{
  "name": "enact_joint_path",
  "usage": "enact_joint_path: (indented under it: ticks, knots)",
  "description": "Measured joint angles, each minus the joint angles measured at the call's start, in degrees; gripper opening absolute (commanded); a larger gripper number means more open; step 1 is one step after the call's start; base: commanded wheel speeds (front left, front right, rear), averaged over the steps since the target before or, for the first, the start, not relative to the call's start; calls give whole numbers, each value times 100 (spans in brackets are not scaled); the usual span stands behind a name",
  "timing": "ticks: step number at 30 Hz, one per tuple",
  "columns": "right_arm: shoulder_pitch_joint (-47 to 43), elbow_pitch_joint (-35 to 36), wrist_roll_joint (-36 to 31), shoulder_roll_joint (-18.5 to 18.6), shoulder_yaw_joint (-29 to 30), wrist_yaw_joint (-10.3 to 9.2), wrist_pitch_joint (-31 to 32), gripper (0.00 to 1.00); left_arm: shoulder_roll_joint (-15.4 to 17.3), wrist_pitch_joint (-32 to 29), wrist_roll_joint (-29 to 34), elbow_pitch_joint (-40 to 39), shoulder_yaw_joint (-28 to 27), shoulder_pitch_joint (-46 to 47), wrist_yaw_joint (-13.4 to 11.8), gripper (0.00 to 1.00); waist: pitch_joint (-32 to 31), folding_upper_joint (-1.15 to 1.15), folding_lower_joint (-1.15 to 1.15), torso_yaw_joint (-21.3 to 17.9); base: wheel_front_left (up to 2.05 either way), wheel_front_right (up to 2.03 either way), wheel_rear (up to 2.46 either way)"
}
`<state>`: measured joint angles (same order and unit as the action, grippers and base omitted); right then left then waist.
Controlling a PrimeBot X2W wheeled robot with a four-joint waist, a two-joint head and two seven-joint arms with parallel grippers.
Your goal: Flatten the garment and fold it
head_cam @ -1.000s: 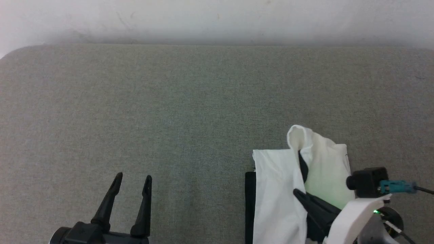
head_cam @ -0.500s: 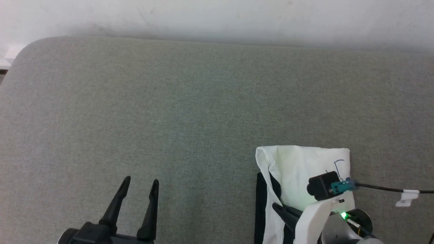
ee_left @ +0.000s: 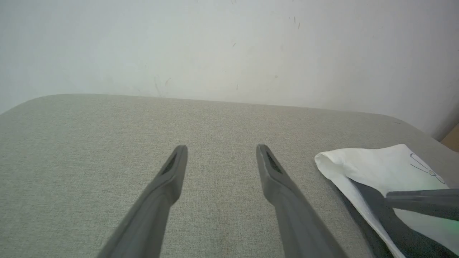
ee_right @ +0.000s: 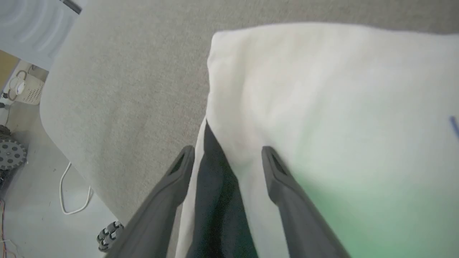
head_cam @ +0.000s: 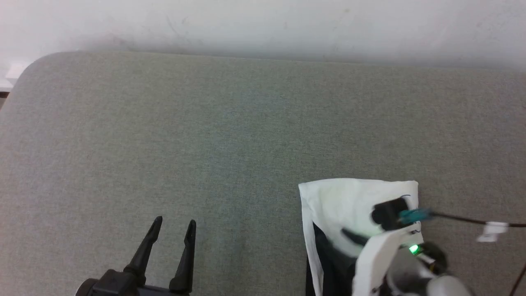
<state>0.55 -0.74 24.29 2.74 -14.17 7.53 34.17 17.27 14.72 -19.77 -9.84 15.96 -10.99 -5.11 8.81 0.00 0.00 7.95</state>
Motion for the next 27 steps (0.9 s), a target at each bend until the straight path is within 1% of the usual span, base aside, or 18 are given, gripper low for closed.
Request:
enact_joint_path:
  ticks: [4, 8, 11, 13, 14, 17, 21, 24, 27]
  knots:
    - [-63, 737, -78, 2, 679, 0, 4, 100, -3, 0, -8, -13, -9, 2, -2, 100, 40, 0, 0, -91, 0, 0, 0]
    - [-396, 1459, -307, 7, 1505, -1, 18, 100, -7, 0, -4, -45, -15, 35, -5, 100, 110, 0, 0, -192, 0, 0, 0]
    - [-749, 1649, -289, 15, 1979, -1, 74, 100, -7, 0, 3, -70, -47, 64, -7, 100, 156, 0, 0, -272, 0, 0, 0]
    - [-932, 1637, -196, 20, 2158, -1, 98, 100, -7, 0, 9, -79, -62, 68, -7, 100, 187, 0, 0, -312, 0, 0, 0]
    - [-975, 1577, -12, 16, 2226, -1, 41, 100, -7, 0, 11, -86, -71, 69, -7, 100, 201, 0, 0, -332, 0, 0, 0]
    - [-994, 1383, 85, 23, 2260, -1, -127, 100, -1, 0, 11, -98, -86, 80, -7, 100, 248, 0, 0, -365, 0, 0, 0]
    - [-967, 953, 249, 22, 2150, -1, -234, 100, 41, -5, 11, -137, -108, 87, -7, 100, 293, 0, 0, -346, 0, 0, 0]
    - [-885, 702, 283, 22, 2019, -1, -230, 100, 100, -16, 11, -183, -132, 90, -7, 100, 329, 0, 0, -295, 0, 0, 0]
    - [-821, 539, 291, 19, 1920, -1, -88, 100, 124, -59, 11, -222, -142, 93, -7, 100, 382, 0, 0, -245, 0, 0, 0]
